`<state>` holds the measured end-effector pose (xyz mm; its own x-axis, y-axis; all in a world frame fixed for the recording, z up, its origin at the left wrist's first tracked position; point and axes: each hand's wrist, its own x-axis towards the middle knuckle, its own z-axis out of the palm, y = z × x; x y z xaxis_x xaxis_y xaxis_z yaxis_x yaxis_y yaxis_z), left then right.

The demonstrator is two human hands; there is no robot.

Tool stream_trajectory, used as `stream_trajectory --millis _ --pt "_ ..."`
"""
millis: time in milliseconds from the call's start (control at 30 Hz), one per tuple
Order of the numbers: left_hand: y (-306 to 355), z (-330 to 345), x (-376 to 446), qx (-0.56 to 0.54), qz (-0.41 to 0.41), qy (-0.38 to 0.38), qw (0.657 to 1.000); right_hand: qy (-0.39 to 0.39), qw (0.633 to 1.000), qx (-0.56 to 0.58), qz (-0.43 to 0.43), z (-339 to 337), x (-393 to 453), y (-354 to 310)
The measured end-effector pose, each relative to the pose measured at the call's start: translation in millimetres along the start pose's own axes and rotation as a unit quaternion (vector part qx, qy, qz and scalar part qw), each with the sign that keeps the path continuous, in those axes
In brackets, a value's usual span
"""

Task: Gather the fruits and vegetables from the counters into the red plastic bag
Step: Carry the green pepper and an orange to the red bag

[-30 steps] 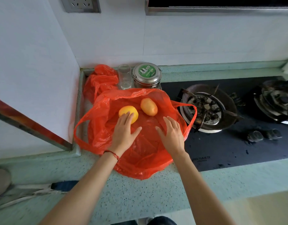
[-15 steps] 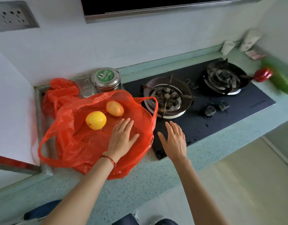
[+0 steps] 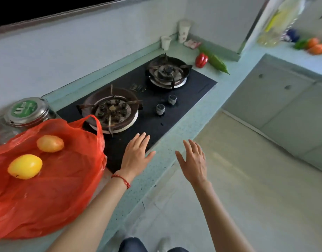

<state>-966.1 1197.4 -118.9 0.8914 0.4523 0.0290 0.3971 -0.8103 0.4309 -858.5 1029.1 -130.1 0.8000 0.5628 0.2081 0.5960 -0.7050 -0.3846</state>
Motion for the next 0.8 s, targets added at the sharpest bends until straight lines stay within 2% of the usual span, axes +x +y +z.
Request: stream_trajectory --millis 200,400,633,800 --pt "82 34 22 -0.005 0.089 -0.016 0.996 0.056 0.995 -0.026 0.076 -38 -27 78" --pt "156 68 31 0.007 0.169 -0.079 0.982 0.089 0.980 -0.043 0.171 -72 -64 145" --pt "198 99 45 0.011 0.245 -0.111 0.963 0.109 0.957 -0.075 0.259 -91 -97 186" --pt "214 103 61 0.023 0.277 -0.117 0.954 0.109 0.949 -0.082 0.285 -95 -90 196"
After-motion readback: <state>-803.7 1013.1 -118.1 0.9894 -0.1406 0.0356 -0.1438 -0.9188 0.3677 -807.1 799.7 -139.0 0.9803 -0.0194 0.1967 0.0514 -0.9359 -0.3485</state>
